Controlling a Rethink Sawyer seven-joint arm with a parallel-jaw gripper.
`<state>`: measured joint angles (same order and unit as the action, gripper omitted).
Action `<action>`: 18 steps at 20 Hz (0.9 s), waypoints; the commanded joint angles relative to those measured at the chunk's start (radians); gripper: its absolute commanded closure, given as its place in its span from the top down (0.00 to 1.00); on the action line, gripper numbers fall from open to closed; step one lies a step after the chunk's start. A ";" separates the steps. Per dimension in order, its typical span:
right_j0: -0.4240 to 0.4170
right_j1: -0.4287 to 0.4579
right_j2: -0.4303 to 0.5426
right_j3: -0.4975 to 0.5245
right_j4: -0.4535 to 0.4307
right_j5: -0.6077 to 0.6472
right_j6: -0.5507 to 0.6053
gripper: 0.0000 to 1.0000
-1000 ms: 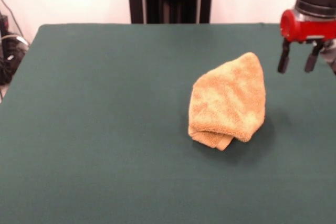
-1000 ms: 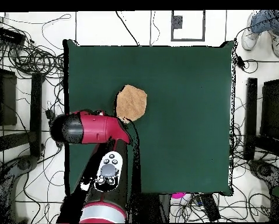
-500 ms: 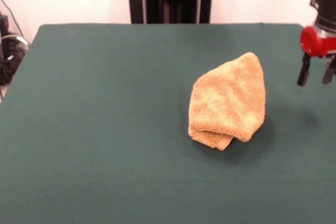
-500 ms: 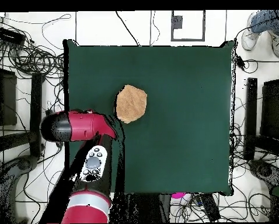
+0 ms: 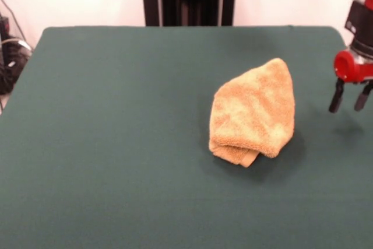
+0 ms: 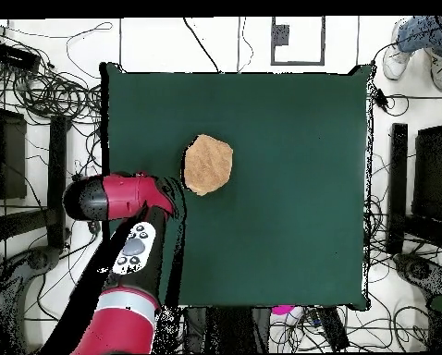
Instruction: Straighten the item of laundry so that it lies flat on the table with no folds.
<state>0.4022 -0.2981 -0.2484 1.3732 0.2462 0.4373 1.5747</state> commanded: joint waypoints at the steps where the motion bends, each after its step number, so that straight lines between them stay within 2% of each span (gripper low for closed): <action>1: 0.025 -0.034 -0.032 -0.052 0.023 0.118 0.262 1.00; 5: 0.011 -0.069 -0.025 -0.057 0.018 0.173 0.224 1.00; 9: 0.025 -0.068 -0.014 -0.067 0.022 0.162 0.224 1.00; 15: 0.038 -0.018 -0.042 -0.170 -0.009 0.222 0.201 1.00; 18: 0.036 0.020 -0.006 -0.201 0.001 0.244 0.204 1.00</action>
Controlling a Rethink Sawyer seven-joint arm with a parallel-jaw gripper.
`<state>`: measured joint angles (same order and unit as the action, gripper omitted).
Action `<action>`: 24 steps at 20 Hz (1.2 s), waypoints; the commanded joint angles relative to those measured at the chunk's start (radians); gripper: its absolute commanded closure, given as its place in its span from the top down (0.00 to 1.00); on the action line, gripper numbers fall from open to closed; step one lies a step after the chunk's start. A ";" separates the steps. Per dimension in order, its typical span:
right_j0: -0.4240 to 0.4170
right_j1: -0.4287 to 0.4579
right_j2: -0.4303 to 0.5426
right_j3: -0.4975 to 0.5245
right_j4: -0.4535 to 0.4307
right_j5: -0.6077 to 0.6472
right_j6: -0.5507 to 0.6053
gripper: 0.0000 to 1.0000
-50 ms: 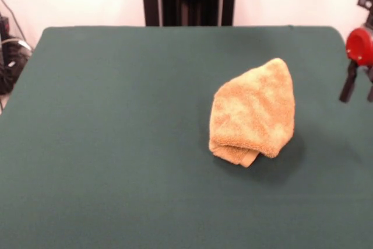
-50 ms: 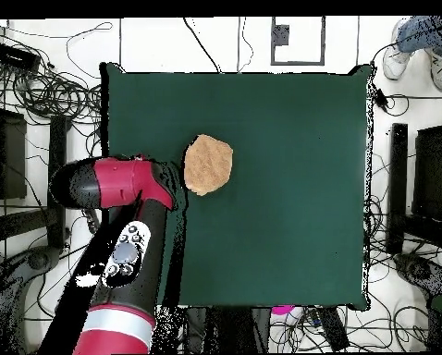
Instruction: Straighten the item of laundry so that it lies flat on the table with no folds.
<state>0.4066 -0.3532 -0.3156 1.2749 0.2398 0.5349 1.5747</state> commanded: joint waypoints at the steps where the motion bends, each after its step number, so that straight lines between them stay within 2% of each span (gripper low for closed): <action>1: 0.034 0.087 0.079 -0.111 0.015 0.151 0.209 1.00; 4: 0.026 0.126 0.171 -0.130 0.054 0.134 0.204 1.00; 7: 0.035 0.182 0.192 -0.199 0.075 0.134 0.220 1.00; 16: 0.125 0.318 0.064 -0.331 0.117 0.142 0.362 1.00; 22: 0.149 0.354 0.029 -0.326 0.127 0.137 0.376 1.00; 24: 0.157 0.339 0.016 -0.296 0.118 0.126 0.380 1.00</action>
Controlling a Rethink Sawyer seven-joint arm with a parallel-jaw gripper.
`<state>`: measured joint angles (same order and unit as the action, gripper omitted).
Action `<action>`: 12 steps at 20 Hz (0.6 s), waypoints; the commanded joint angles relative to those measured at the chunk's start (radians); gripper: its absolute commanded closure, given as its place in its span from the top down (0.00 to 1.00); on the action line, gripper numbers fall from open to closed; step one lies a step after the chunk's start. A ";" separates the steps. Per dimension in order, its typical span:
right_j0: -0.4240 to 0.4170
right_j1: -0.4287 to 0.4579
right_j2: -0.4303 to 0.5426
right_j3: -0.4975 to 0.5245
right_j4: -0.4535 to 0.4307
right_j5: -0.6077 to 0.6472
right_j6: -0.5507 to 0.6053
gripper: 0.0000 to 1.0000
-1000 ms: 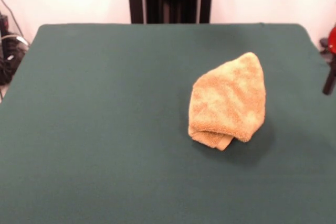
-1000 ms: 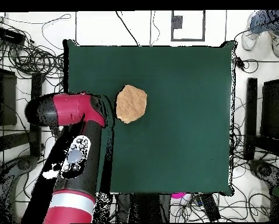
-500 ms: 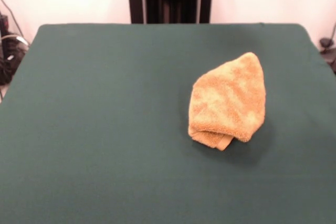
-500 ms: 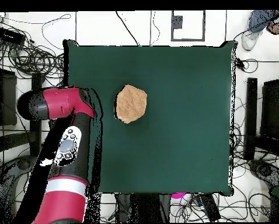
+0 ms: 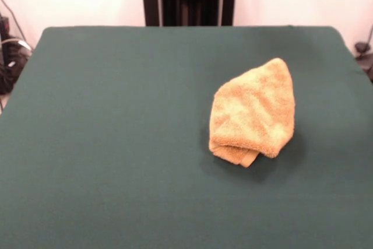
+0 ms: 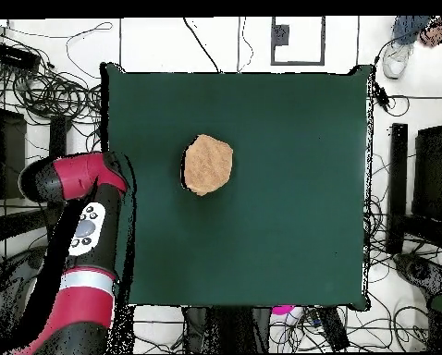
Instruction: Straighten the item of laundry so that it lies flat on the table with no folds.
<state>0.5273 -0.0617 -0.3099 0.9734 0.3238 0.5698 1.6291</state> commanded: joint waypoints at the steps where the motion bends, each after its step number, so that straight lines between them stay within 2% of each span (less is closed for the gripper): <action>1: 0.035 0.032 0.006 0.024 0.028 0.089 0.322 1.00; 8: 0.056 -0.029 -0.011 0.058 0.008 0.127 0.305 1.00; 12: 0.050 -0.058 -0.035 -0.043 0.003 0.267 0.276 1.00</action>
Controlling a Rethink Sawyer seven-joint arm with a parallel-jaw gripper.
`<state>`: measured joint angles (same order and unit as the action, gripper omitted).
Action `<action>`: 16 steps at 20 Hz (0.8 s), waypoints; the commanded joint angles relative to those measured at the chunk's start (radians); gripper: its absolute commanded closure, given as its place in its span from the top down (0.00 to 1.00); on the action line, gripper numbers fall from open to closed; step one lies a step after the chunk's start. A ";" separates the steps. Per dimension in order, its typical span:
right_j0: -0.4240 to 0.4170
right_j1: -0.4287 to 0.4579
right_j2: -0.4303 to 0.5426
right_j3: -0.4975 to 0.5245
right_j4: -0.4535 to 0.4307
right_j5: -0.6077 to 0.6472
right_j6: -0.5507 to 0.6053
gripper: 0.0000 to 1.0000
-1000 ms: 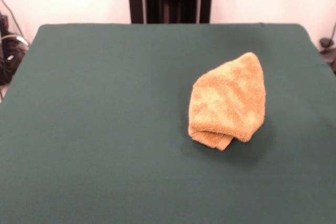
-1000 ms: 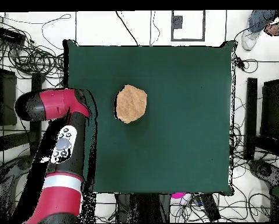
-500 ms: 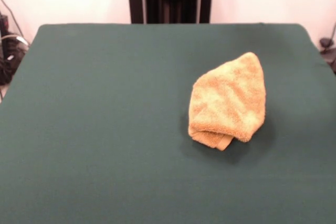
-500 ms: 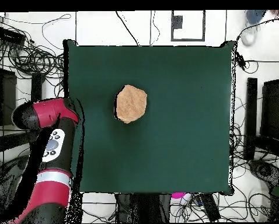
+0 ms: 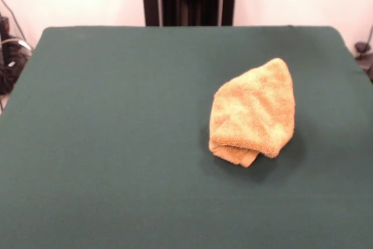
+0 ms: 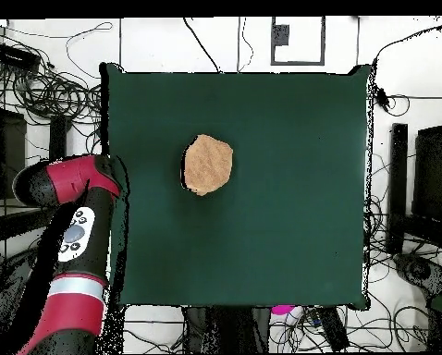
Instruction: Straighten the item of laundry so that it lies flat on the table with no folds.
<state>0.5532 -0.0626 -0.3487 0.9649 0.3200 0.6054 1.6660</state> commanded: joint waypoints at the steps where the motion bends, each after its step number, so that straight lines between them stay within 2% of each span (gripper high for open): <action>1: 0.023 -0.070 0.001 -0.053 0.007 0.254 0.233 1.00; 4: 0.015 -0.099 0.017 -0.044 0.004 0.290 0.208 1.00; 8: 0.002 -0.134 0.048 0.029 -0.006 0.229 0.176 1.00; 16: -0.017 -0.125 0.077 0.060 -0.030 0.122 0.154 1.00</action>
<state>0.5492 -0.1905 -0.3635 0.9520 0.3130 0.7663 1.6660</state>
